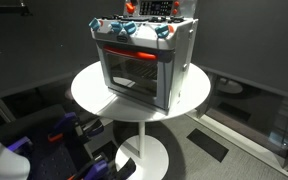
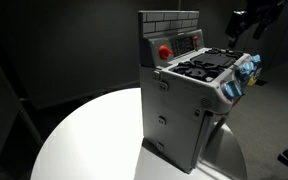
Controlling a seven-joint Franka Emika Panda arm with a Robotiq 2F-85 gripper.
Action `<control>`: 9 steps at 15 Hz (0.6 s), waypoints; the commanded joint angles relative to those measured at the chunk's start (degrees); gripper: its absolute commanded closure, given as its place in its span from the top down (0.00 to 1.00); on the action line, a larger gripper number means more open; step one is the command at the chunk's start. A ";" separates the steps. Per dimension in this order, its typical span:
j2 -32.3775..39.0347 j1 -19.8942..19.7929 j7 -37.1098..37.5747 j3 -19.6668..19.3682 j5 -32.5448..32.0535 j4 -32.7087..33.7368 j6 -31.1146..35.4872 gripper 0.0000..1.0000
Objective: Press the top button on the right side of the stove
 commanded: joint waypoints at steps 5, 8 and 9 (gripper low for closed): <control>7.79 -0.41 4.89 -3.57 -5.22 7.10 4.64 1.00; 10.14 -0.24 5.35 -5.03 -6.13 9.54 5.96 1.00; 11.02 -0.14 5.36 -5.51 -6.19 10.58 6.17 1.00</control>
